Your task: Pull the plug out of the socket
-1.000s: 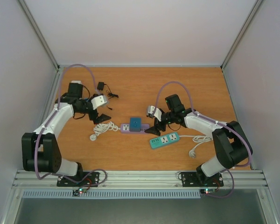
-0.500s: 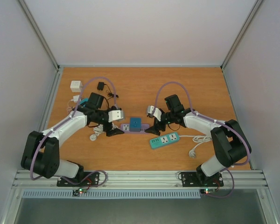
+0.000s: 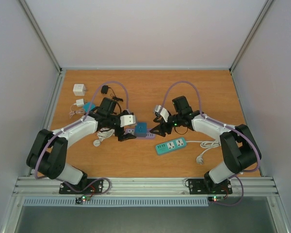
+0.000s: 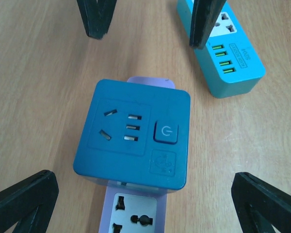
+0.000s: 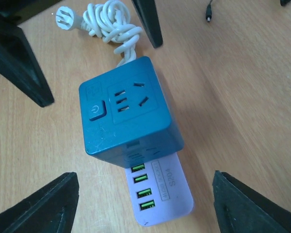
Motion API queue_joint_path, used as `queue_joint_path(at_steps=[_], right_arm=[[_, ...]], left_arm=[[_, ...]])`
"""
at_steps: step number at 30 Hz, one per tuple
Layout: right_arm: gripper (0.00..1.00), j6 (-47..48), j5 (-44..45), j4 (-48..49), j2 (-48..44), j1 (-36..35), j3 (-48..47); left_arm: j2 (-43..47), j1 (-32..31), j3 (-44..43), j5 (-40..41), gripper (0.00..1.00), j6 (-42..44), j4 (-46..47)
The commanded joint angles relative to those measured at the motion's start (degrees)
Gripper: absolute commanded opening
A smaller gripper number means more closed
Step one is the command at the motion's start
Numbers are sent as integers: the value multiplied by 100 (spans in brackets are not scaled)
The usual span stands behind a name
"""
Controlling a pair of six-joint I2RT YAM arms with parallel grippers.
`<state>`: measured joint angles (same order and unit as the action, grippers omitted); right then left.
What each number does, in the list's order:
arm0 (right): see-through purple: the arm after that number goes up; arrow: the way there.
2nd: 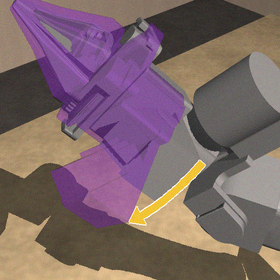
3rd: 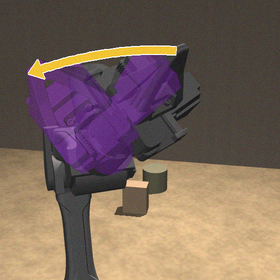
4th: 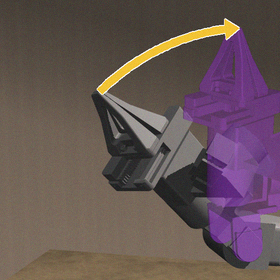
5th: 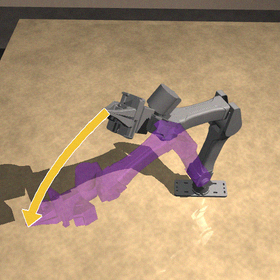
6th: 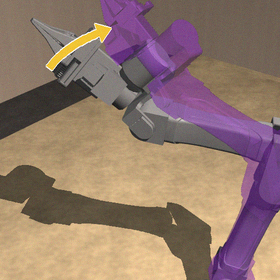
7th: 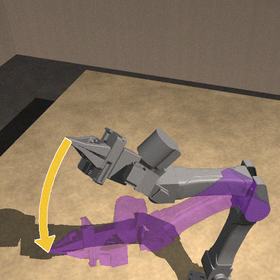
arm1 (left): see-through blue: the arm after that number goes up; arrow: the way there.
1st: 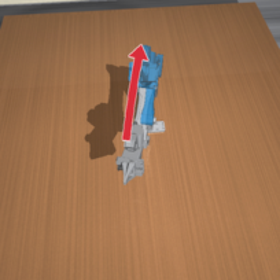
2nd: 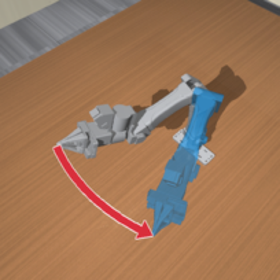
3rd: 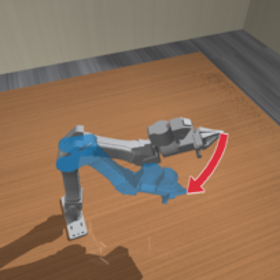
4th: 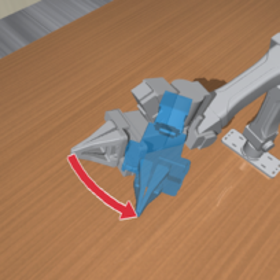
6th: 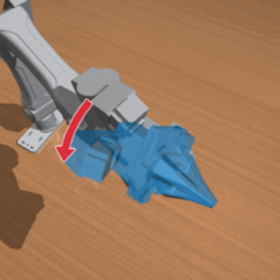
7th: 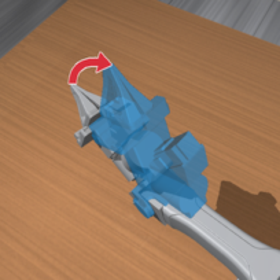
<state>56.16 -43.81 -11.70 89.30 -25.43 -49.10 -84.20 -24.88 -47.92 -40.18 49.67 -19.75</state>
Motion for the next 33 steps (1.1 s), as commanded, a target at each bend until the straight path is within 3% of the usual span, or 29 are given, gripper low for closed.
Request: queue_joint_path(at_steps=[1, 10, 15, 22, 33], right_arm=[[71, -581, -265, -137, -48, 21, -202], [41, -1037, -119, -185, 165, 18, -235], [31, -1553, -205, -262, 376, 5, -426], [22, -1958, -45, -403, 718, -93, -609], [18, -2165, 123, -418, 1006, -291, -679]], left_arm=[[-271, -81, -200, -100, 100, 103, 288], [-669, -311, -343, 2, 99, 203, 515], [-782, -399, -300, 144, 99, 34, 905], [-891, -464, -336, 125, 94, 101, 985], [-882, -522, -238, 158, 85, 145, 1114]])
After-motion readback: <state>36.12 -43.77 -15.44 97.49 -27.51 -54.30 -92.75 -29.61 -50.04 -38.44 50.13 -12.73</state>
